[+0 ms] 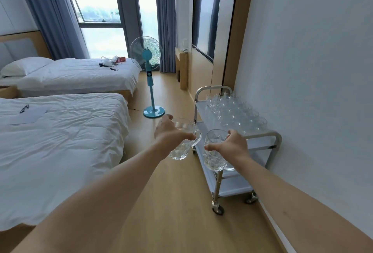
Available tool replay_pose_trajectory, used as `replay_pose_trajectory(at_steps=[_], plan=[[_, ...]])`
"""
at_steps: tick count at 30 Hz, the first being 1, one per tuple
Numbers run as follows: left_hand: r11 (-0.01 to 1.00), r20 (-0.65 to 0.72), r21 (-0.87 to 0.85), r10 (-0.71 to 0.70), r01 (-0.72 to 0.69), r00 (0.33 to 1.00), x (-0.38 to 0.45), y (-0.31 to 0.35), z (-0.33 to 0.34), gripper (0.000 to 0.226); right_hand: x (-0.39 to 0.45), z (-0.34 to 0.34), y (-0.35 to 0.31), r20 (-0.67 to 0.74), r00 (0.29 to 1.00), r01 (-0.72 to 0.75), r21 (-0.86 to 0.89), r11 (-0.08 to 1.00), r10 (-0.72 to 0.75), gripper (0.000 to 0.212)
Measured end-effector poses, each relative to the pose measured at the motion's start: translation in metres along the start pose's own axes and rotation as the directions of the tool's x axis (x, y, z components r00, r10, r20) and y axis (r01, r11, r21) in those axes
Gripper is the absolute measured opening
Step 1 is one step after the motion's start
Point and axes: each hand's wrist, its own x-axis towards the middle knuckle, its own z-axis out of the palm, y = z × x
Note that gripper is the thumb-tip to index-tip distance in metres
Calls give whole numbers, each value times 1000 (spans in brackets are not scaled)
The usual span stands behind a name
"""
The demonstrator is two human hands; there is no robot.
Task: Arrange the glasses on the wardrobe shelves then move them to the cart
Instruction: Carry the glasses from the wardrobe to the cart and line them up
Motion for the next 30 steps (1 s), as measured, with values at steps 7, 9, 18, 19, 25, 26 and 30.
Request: replay_pose_trajectory(at_steps=[7,9,18,19,25,26,30], plan=[[998,46,23,-53,52,998,59,-19,20,112,60,34,10,43,998,-52,-16,999,52,120],[998,45,33,-51,50,998,79,-22,29,113,84,41,11,47,998,-48,-23,999,49,120],[986,115,162,-49,30,992,192,-32,89,115,219,70,36,48,992,-113,1,994,113,119],[982,134,185,-51,25,990,204,-32,97,115,234,71,39,51,991,-126,-2,992,126,120],[974,197,221,-93,48,976,270,-39,138,114,313,77,48,61,985,-160,-40,986,162,120],[974,203,222,-100,54,974,279,-41,143,114,323,79,51,59,984,-164,-45,985,167,120],[968,249,243,-120,58,961,306,-49,162,111,350,87,57,60,978,-197,-60,979,201,121]])
